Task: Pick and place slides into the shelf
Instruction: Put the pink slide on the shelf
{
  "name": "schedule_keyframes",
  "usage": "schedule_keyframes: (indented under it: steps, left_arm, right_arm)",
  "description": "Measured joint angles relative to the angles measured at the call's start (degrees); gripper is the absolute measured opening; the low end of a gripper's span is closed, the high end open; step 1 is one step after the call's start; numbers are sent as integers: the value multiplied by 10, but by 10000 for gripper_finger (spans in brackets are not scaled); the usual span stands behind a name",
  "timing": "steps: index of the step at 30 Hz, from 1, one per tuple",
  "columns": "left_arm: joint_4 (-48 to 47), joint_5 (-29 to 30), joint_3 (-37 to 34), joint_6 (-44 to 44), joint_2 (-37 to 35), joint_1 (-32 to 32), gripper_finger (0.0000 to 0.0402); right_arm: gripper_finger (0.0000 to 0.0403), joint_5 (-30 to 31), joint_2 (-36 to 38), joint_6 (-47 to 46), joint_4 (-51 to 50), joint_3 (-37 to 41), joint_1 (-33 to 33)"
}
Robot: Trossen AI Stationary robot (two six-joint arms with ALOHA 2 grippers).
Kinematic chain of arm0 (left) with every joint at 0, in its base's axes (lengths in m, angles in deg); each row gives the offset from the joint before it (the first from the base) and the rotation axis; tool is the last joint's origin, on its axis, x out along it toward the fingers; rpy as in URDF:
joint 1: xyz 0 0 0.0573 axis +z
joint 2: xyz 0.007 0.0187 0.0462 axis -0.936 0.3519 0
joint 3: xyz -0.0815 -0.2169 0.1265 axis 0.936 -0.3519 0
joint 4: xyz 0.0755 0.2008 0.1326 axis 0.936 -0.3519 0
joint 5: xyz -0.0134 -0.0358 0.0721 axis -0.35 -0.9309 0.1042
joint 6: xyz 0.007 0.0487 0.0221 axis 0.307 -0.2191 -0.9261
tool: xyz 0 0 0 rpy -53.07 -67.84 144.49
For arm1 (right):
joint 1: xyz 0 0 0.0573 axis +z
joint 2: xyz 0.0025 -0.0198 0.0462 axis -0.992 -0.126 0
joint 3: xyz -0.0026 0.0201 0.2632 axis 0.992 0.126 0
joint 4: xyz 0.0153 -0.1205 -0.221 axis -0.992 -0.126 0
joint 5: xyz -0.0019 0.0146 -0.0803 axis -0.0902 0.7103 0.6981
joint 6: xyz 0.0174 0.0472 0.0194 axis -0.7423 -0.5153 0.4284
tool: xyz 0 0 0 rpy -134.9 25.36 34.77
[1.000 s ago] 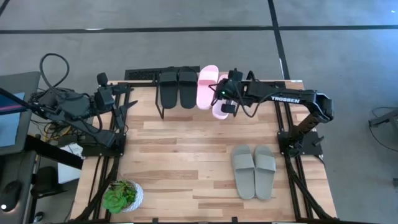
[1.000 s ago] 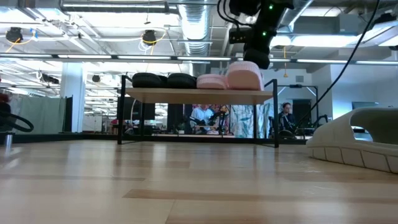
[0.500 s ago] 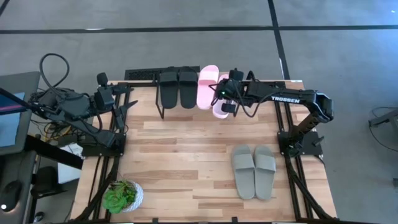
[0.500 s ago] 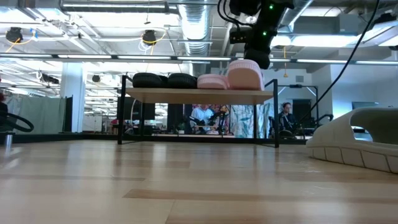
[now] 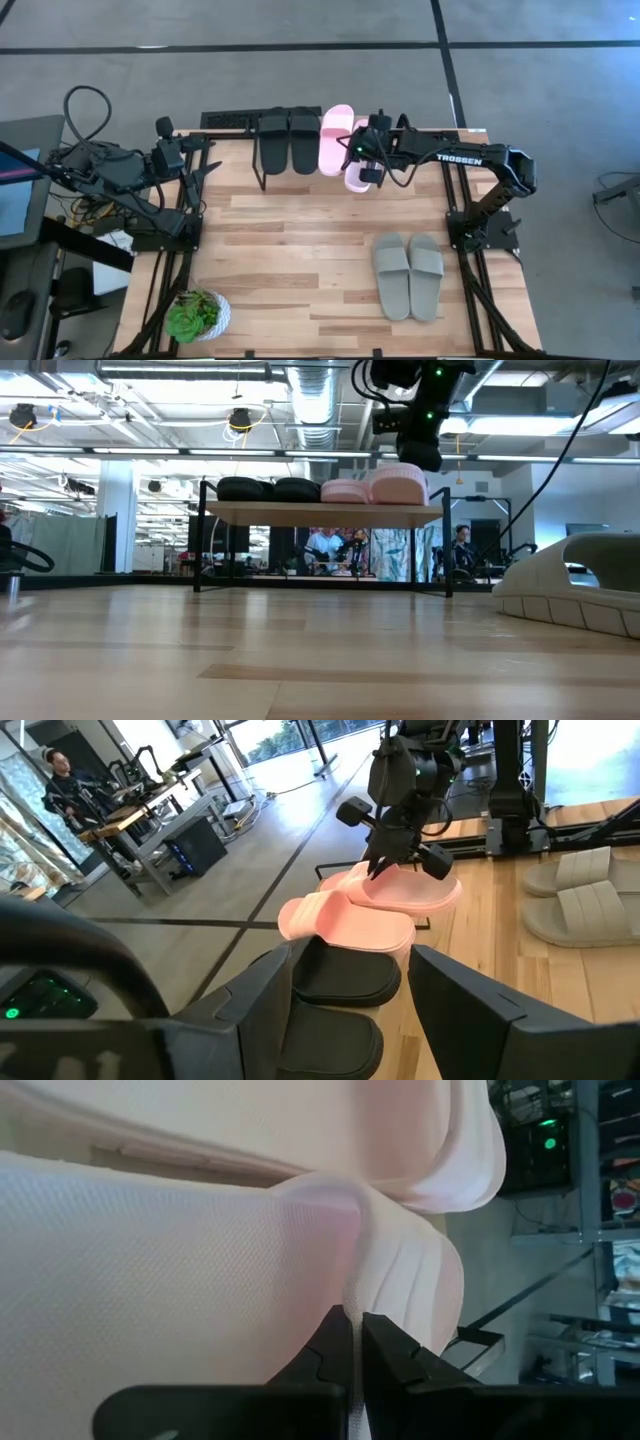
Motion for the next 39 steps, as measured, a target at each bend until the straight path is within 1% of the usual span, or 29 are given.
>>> schedule_keyframes:
  steps: [7,12,15,23,28,39]
  left_arm:
    - [0,0,0,0,0,0,192]
    - [0,0,0,0,0,0,192]
    - [0,0,0,0,0,0,192]
    - [-1,0,0,0,0,0,192]
    - [-1,0,0,0,0,0,192]
    - [-1,0,0,0,0,0,192]
  right_arm:
    - [0,11,0,50,23,1,0]
    - [0,11,0,63,36,2,-6]
    - [0,-4,0,73,41,2,-10]
    - [0,-19,-1,106,78,2,-16]
    - [0,-40,-1,115,80,2,-25]
    - [0,-48,-1,151,94,2,-30]
